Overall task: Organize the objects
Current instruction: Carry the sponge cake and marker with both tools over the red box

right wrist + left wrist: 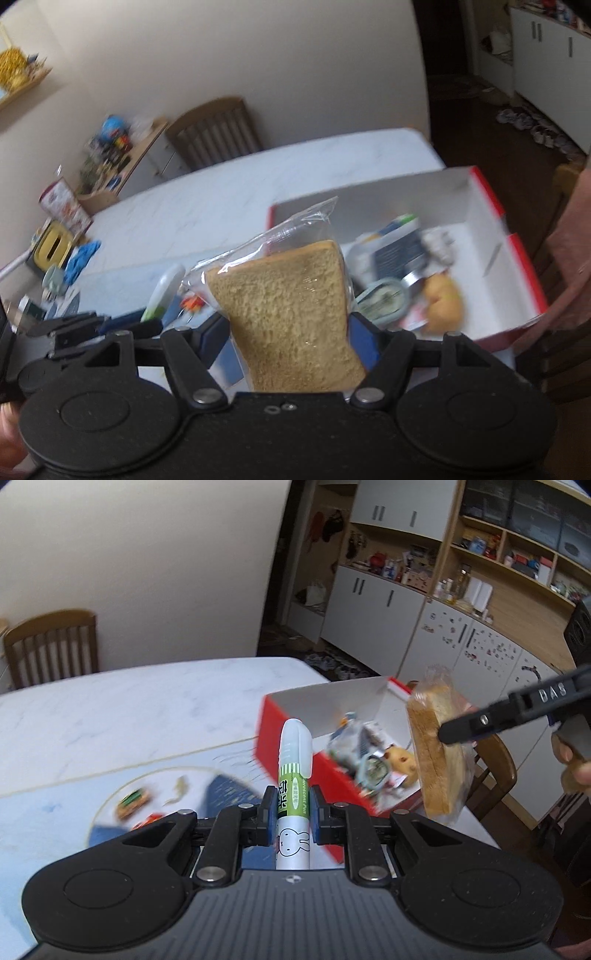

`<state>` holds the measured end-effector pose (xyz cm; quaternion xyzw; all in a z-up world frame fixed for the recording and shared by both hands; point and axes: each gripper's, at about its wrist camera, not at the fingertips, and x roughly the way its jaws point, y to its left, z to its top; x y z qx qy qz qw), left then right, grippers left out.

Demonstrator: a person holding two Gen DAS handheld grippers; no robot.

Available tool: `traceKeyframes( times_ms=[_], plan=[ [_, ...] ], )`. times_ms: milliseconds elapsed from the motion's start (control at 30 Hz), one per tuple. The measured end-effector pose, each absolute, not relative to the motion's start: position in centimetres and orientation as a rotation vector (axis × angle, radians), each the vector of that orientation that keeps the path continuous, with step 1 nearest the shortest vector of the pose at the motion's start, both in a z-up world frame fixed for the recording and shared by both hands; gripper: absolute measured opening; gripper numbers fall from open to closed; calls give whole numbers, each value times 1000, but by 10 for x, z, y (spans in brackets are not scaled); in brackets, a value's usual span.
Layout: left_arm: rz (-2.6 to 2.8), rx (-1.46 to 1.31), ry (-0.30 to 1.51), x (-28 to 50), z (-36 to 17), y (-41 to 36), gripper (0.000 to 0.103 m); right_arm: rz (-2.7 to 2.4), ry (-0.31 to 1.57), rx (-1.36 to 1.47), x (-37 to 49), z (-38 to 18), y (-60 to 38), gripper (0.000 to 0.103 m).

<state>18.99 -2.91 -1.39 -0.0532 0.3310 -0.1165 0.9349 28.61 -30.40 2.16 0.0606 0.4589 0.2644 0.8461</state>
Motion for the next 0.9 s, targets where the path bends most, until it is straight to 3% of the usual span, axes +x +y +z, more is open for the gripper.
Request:
traceKeyframes(
  times_ms=[333, 900],
  plan=[
    [-218, -43, 723, 250, -9, -105, 16, 446, 888, 154, 347, 25, -367, 70],
    [43, 20, 899, 344, -59, -161, 16, 459, 1020, 18, 397, -33, -355, 69]
  ],
)
